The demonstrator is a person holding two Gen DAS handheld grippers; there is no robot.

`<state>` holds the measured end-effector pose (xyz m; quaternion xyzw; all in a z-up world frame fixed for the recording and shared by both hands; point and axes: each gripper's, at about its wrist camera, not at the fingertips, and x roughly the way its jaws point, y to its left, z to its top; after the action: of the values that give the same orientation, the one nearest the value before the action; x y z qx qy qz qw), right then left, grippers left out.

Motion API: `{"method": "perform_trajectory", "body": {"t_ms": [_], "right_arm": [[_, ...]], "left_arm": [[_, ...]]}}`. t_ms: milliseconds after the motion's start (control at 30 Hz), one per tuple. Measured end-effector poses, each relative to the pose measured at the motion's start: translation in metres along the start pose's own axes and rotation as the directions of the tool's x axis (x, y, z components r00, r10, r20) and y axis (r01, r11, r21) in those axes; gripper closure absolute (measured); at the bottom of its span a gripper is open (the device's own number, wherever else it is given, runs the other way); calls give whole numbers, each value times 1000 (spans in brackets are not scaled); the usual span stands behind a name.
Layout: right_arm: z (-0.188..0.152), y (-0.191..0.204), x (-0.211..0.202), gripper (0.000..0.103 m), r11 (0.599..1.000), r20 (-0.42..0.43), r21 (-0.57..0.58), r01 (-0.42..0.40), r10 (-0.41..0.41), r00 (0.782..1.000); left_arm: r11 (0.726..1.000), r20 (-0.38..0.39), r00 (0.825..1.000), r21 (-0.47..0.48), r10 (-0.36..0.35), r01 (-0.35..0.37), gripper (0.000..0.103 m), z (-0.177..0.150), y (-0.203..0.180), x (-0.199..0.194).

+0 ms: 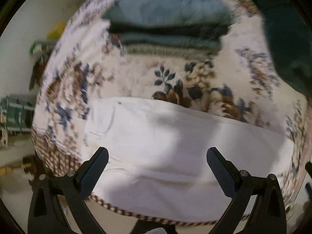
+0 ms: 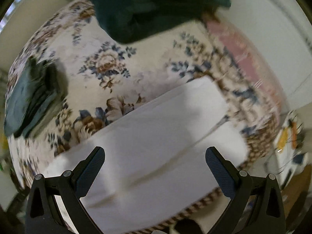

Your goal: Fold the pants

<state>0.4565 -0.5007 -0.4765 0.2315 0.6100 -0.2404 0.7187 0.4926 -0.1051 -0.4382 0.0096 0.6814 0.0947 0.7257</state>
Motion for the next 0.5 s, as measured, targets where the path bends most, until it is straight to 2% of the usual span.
{"method": "perform_trajectory", "body": {"t_ms": [67,233,367,500], "right_arm": [[19,1,43,0,998,-36,55,-17,19,999],[37,-14,133,0,971,-144,236,25,10,990],[49,-21,188,0,939,-198,330,97,-32,980],[60,-18,224,0,923,-224,349,163,-86,971]], "left_arm": [[998,-74,997,-61,-9,4,0,22,1,40],[972,-211,977,-235,-39,-12,0,66,7,119],[923,-301,953,-377,-44,-76,0,87,26,172],[897,-342,940,-413,10,-159,0,100,39,202]]}}
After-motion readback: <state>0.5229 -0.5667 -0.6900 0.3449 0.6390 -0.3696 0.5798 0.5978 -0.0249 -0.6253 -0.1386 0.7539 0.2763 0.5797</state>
